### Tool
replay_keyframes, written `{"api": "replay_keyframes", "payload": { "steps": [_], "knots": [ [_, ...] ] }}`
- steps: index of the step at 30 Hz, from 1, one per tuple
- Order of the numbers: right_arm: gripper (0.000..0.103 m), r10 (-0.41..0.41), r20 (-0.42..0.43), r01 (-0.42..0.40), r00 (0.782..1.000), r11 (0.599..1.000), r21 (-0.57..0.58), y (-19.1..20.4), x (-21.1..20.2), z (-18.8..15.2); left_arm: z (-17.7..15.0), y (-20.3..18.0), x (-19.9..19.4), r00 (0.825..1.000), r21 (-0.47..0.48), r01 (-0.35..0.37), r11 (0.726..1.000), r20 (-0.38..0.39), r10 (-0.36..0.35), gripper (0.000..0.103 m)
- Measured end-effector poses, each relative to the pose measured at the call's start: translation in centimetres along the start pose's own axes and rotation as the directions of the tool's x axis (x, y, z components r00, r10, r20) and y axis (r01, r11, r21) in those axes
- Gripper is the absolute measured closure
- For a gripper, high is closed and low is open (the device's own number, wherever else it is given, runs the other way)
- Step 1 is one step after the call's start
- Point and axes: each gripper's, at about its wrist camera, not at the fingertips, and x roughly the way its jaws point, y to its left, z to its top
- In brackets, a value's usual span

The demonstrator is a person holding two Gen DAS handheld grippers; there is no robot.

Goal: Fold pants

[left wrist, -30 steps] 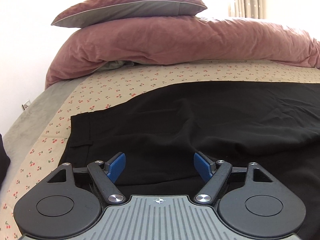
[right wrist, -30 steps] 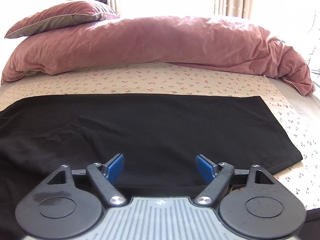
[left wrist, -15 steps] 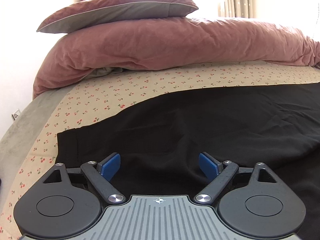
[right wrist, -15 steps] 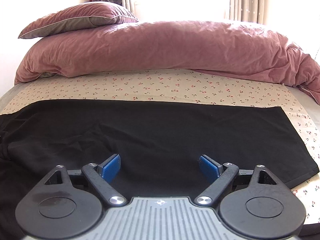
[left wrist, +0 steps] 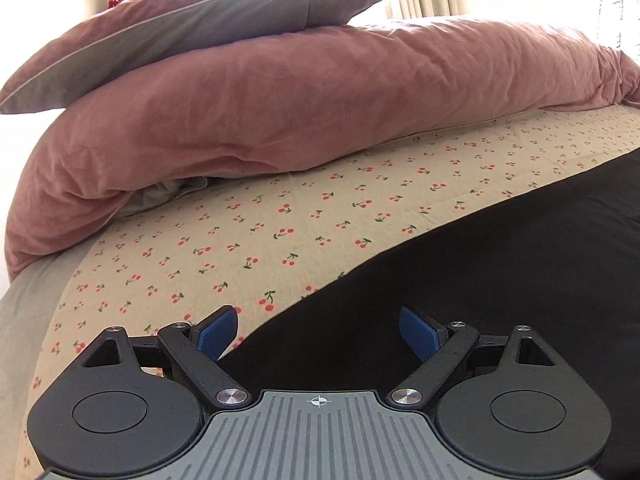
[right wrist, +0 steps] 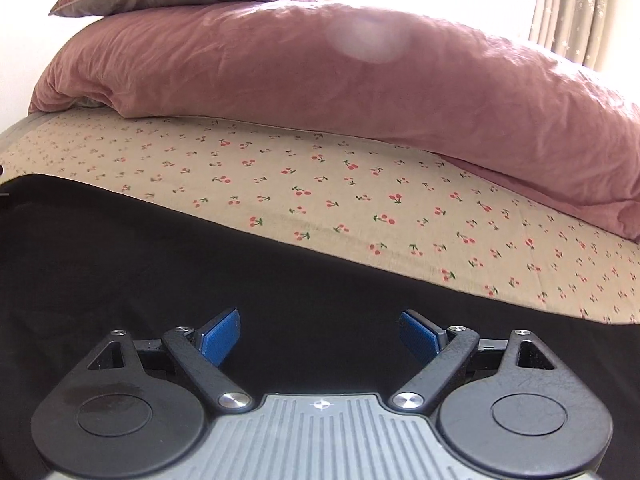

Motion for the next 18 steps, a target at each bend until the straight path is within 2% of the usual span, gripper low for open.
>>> {"api": "replay_keyframes", "payload": {
  "steps": [2, 4, 6, 7, 9, 10, 11, 12, 15, 18],
  "knots": [
    [0.017, 0.006, -0.006, -0.006, 1.0, 0.999, 0.036, -1.1, 1.6, 0.7, 0.1, 0.6, 1.7, 1.0, -0.014, 0.001, 1.0, -0.018, -0.001, 0.019],
    [0.018, 0.038, -0.002, -0.037, 0.999, 0.995, 0.089, -2.2, 2.6, 1.2, -0.1, 1.2, 2.4, 0.998, -0.061, 0.056, 0.997, -0.018, -0.057, 0.029],
    [0.019, 0.067, 0.002, -0.066, 0.998, 0.992, 0.105, -2.7, 3.3, 1.0, -0.3, 1.5, 2.6, 0.993, -0.111, 0.115, 0.987, -0.01, -0.117, 0.052],
    [0.022, 0.076, 0.009, -0.076, 0.997, 0.992, 0.098, -2.6, 3.2, 0.7, -0.4, 1.4, 2.5, 0.992, -0.111, 0.128, 0.986, -0.005, -0.13, 0.058],
    [0.038, 0.104, 0.028, -0.107, 0.994, 0.989, 0.103, -2.6, 2.7, 0.4, -0.7, 1.3, 2.2, 0.99, -0.125, 0.142, 0.982, 0.0, -0.143, 0.075],
    [0.057, 0.112, 0.032, -0.115, 0.993, 0.987, 0.109, -2.5, 2.3, 0.3, -0.8, 1.3, 2.0, 0.99, -0.133, 0.142, 0.981, 0.001, -0.143, 0.08],
    [0.09, 0.12, 0.031, -0.123, 0.992, 0.984, 0.127, -2.7, 1.9, 0.3, -0.8, 1.2, 1.7, 0.99, -0.144, 0.141, 0.98, 0.002, -0.142, 0.089],
    [0.099, 0.117, 0.021, -0.119, 0.993, 0.982, 0.148, -2.8, 1.9, 0.5, -0.8, 1.1, 1.5, 0.991, -0.151, 0.133, 0.98, 0.004, -0.134, 0.094],
    [0.103, 0.042, 0.017, -0.044, 0.999, 0.991, 0.125, -1.5, -0.1, 0.2, -0.5, 0.2, -0.2, 0.996, -0.161, 0.092, 0.983, 0.031, -0.088, 0.096],
    [0.103, -0.007, 0.076, -0.003, 0.997, 0.992, 0.128, -0.8, -4.8, -0.8, 0.0, -0.7, -3.5, 0.995, -0.168, 0.087, 0.982, 0.072, -0.076, 0.096]
  ]
}}
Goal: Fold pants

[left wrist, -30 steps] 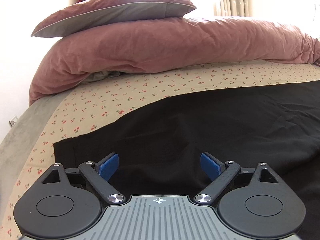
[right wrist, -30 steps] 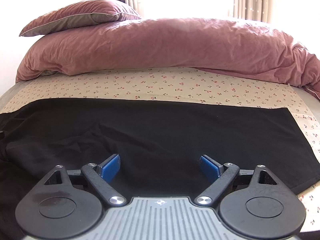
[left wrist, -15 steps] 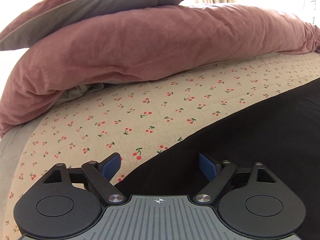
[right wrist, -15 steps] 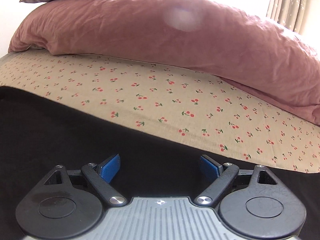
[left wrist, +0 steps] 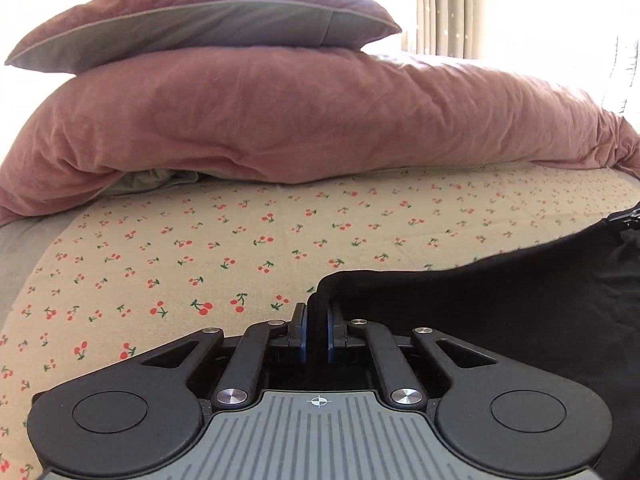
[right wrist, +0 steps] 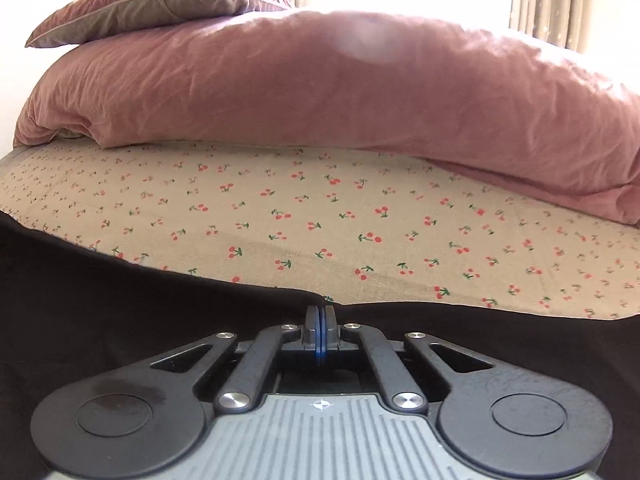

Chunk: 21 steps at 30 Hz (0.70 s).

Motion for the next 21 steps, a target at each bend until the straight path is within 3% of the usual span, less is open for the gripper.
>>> {"api": "replay_keyframes", "payload": {
  "steps": [5, 11, 17, 21],
  "knots": [
    [0.103, 0.022, 0.072, -0.021, 0.997, 1.0, -0.022, 1.0, -10.7, -2.6, -0.7, -1.7, -8.6, 0.999, 0.003, 0.021, 1.0, 0.043, -0.021, 0.096],
    [0.103, 0.055, 0.079, -0.051, 0.995, 0.997, -0.05, 2.4, -22.1, -8.7, -5.0, -4.2, -19.0, 0.998, -0.004, 0.053, 0.999, 0.046, -0.053, 0.096],
    [0.103, 0.088, 0.046, -0.086, 0.995, 0.995, -0.044, 4.1, -27.1, -15.4, -11.6, -6.7, -25.8, 0.996, 0.005, 0.091, 0.996, 0.004, -0.091, 0.096],
    [0.103, 0.114, 0.005, -0.114, 0.993, 0.993, -0.017, 4.7, -28.0, -19.1, -15.7, -7.4, -27.4, 0.993, -0.022, 0.108, 0.994, -0.05, -0.109, 0.096]
  ]
}}
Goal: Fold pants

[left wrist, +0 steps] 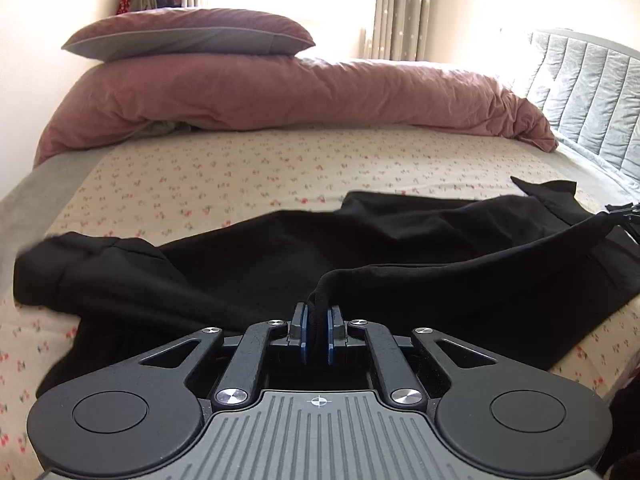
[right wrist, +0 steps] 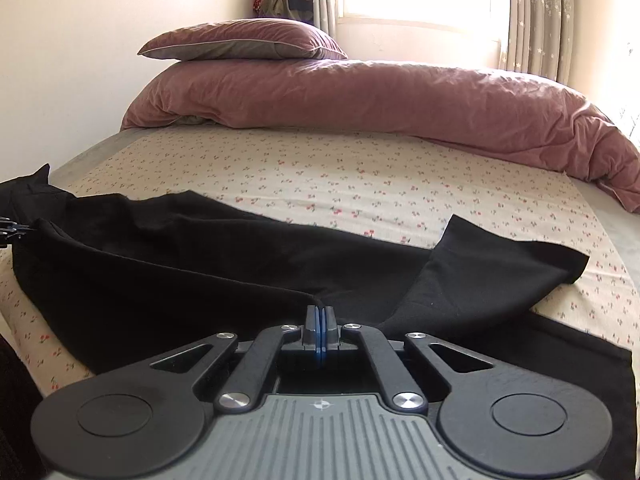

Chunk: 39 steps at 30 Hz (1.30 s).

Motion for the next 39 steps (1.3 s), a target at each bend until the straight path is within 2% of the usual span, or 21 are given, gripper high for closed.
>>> {"api": "replay_keyframes", "payload": {
  "steps": [6, 10, 12, 13, 14, 15, 17, 20, 22, 26, 31, 33, 34, 35, 37, 39],
  "knots": [
    [0.103, 0.011, -0.111, -0.006, 0.994, 0.999, 0.044, 0.7, 1.2, -4.3, -4.3, -0.3, 0.3, 0.996, -0.06, -0.005, 0.998, -0.084, 0.0, 0.096],
    [0.101, 0.001, -0.163, 0.006, 0.987, 0.999, 0.038, 1.0, 2.0, -5.4, -4.8, -0.8, -0.2, 0.993, -0.039, -0.012, 0.999, -0.114, 0.007, 0.092],
    [0.083, -0.005, -0.146, 0.012, 0.989, 0.999, 0.045, 0.8, 1.1, -5.1, -4.6, -1.3, -1.2, 0.993, -0.005, -0.02, 1.0, -0.117, 0.019, 0.085],
    [0.068, -0.011, -0.115, 0.017, 0.993, 0.998, 0.053, 0.4, 0.4, -4.7, -4.5, -1.8, -1.9, 0.994, 0.018, -0.019, 1.0, -0.106, 0.021, 0.082],
    [0.056, -0.014, -0.079, 0.019, 0.997, 0.998, 0.061, 0.0, -0.3, -4.4, -4.3, -2.4, -2.5, 0.996, 0.04, -0.016, 0.999, -0.092, 0.02, 0.07],
    [0.055, -0.026, -0.057, 0.03, 0.998, 0.997, 0.066, -0.5, -0.6, -3.9, -4.1, -2.8, -3.0, 0.997, 0.054, -0.006, 0.999, -0.078, 0.01, 0.054],
    [0.053, -0.071, -0.03, 0.073, 0.997, 0.994, 0.081, -1.9, -0.6, -2.7, -3.7, -4.2, -4.1, 0.999, 0.08, 0.032, 0.996, -0.033, -0.029, 0.036],
    [0.045, -0.132, -0.018, 0.133, 0.991, 0.983, 0.123, -4.2, 1.6, -0.6, -2.7, -6.4, -3.9, 0.996, 0.118, 0.085, 0.989, 0.0, -0.086, 0.036],
    [0.044, -0.184, -0.027, 0.186, 0.983, 0.971, 0.151, -5.8, 4.5, 0.9, -2.0, -8.5, -2.8, 0.989, 0.137, 0.141, 0.981, 0.013, -0.144, 0.036],
    [0.044, -0.286, -0.062, 0.293, 0.956, 0.931, 0.219, -9.0, 10.7, 3.8, -1.5, -12.8, 0.9, 0.963, 0.159, 0.268, 0.95, -0.017, -0.268, 0.036],
    [0.048, -0.335, -0.097, 0.348, 0.937, 0.882, 0.319, -12.7, 16.7, 6.3, -1.7, -17.8, 5.8, 0.915, 0.172, 0.403, 0.899, -0.08, -0.395, 0.036],
    [0.067, -0.359, -0.1, 0.372, 0.928, 0.874, 0.311, -13.2, 17.7, 6.3, -1.8, -19.2, 6.8, 0.897, 0.179, 0.442, 0.879, -0.096, -0.432, 0.038],
    [0.094, -0.36, -0.094, 0.372, 0.928, 0.877, 0.303, -13.4, 17.4, 6.3, -1.9, -19.8, 7.3, 0.888, 0.181, 0.46, 0.869, -0.111, -0.447, 0.038],
    [0.101, -0.358, -0.089, 0.367, 0.93, 0.873, 0.322, -13.7, 16.7, 6.3, -2.0, -20.5, 7.8, 0.88, 0.185, 0.473, 0.861, -0.131, -0.456, 0.038],
    [0.101, -0.387, -0.044, 0.377, 0.921, 0.858, 0.35, -14.1, 13.8, 6.1, -2.3, -21.3, 8.4, 0.875, 0.203, 0.482, 0.852, -0.165, -0.455, 0.041],
    [0.101, -0.417, 0.009, 0.385, 0.909, 0.846, 0.369, -14.9, 9.7, 5.5, -2.5, -22.0, 8.6, 0.879, 0.239, 0.476, 0.847, -0.175, -0.444, 0.042]
  ]
}}
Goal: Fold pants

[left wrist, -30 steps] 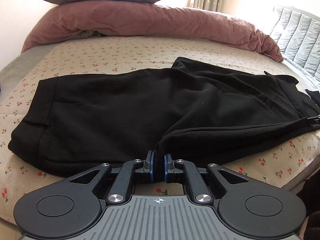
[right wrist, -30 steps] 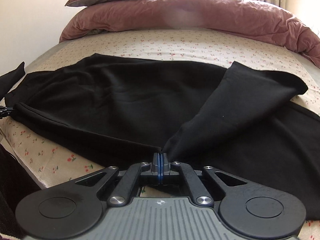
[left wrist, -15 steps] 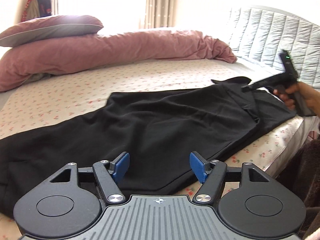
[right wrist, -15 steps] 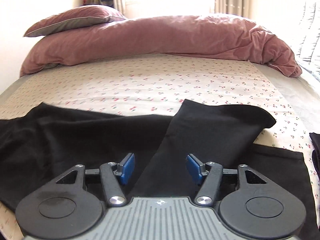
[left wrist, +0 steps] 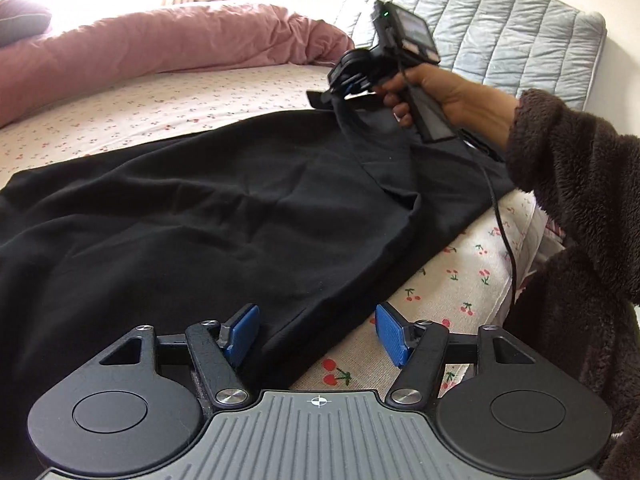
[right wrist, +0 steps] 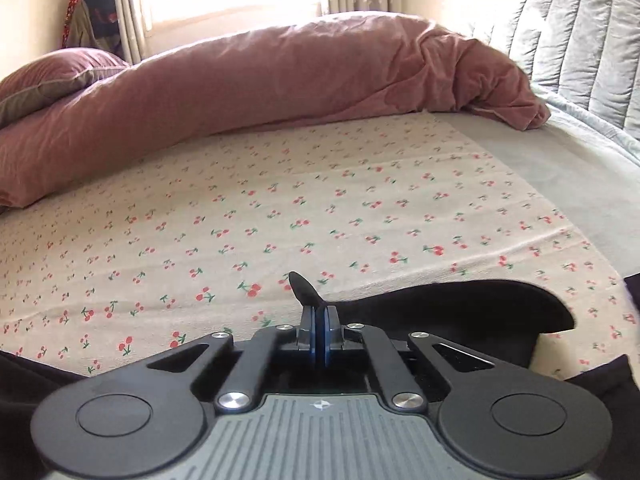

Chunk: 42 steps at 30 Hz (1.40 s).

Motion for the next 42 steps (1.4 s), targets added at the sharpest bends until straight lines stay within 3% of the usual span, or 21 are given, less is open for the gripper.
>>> {"api": "replay_keyframes", "payload": {
  "steps": [1, 3, 4, 9, 12, 16, 22, 24, 26, 28, 29, 30, 33, 36, 38, 42],
  "knots": [
    [0.102, -0.009, 0.02, 0.009, 1.0, 1.0, 0.005, -1.2, -1.4, 0.0, 0.0, -0.1, 0.0, 1.0, 0.01, -0.004, 1.0, 0.001, 0.004, 0.045],
    [0.102, -0.042, 0.06, 0.04, 0.997, 0.999, 0.032, -4.7, -5.1, -0.6, 0.0, -0.2, 0.0, 1.0, 0.006, -0.011, 1.0, 0.005, 0.011, 0.064],
    [0.102, -0.051, 0.069, 0.048, 0.996, 0.998, 0.05, -6.1, -6.5, -1.0, 0.1, -0.1, 0.1, 1.0, 0.0, -0.017, 1.0, 0.007, 0.017, 0.067],
    [0.102, -0.089, 0.081, 0.075, 0.993, 0.985, 0.157, -13.4, -12.6, -5.8, 0.3, 0.6, -0.1, 1.0, -0.032, 0.012, 0.999, 0.025, -0.011, 0.099],
    [0.102, -0.088, 0.043, 0.077, 0.995, 0.972, 0.221, -16.0, -14.2, -10.0, 0.4, 0.6, -0.6, 0.999, -0.019, 0.033, 0.999, 0.03, -0.032, 0.101],
    [0.102, -0.089, 0.011, 0.083, 0.996, 0.964, 0.253, -17.2, -14.7, -13.6, 0.4, 0.7, -0.7, 0.999, 0.014, 0.052, 0.999, -0.004, -0.052, 0.102],
    [0.102, -0.087, 0.007, 0.079, 0.996, 0.93, 0.359, -19.9, -16.1, -15.6, 0.5, 0.1, -0.6, 0.997, 0.06, 0.06, 0.996, -0.041, -0.058, 0.101],
    [0.1, -0.105, 0.007, 0.096, 0.994, 0.932, 0.349, -20.1, -16.7, -15.3, 0.5, 0.4, -1.1, 0.996, 0.068, 0.079, 0.995, -0.048, -0.075, 0.092],
    [0.077, -0.099, 0.027, 0.086, 0.995, 0.945, 0.314, -19.6, -17.3, -14.2, 0.7, 1.2, -2.0, 0.996, 0.052, 0.085, 0.995, -0.029, -0.083, 0.084],
    [0.061, -0.091, 0.062, 0.071, 0.994, 0.961, 0.267, -18.8, -17.5, -12.6, 1.4, 2.6, -3.2, 0.999, 0.027, 0.033, 0.999, 0.005, -0.034, 0.066],
    [0.059, -0.08, 0.079, 0.059, 0.994, 0.969, 0.238, -18.6, -17.3, -11.7, 1.9, 3.5, -3.8, 0.999, 0.018, -0.011, 1.0, 0.03, 0.011, 0.053],
    [0.059, -0.077, 0.08, 0.057, 0.994, 0.974, 0.221, -18.3, -16.7, -10.8, 2.3, 4.4, -4.3, 0.997, 0.011, -0.06, 0.998, 0.05, 0.06, 0.048],
    [0.058, -0.067, 0.064, 0.056, 0.996, 0.985, 0.162, -17.7, -12.9, -8.0, 4.3, 8.4, -5.5, 0.972, -0.014, -0.221, 0.975, 0.084, 0.221, 0.047],
    [0.057, -0.07, 0.033, 0.065, 0.997, 0.988, 0.14, -17.2, -8.6, -6.2, 6.3, 13.8, -5.1, 0.927, -0.07, -0.366, 0.928, 0.067, 0.37, 0.047],
    [0.057, -0.079, 0.008, 0.077, 0.997, 0.986, 0.145, -17.2, -5.6, -5.6, 7.5, 17.5, -4.0, 0.905, -0.117, -0.417, 0.901, 0.037, 0.423, 0.047],
    [0.058, -0.105, -0.03, 0.109, 0.994, 0.978, 0.178, -17.2, -0.9, -5.5, 9.0, 22.8, 0.1, 0.898, -0.176, -0.438, 0.881, -0.049, 0.437, 0.05]
  ]
}}
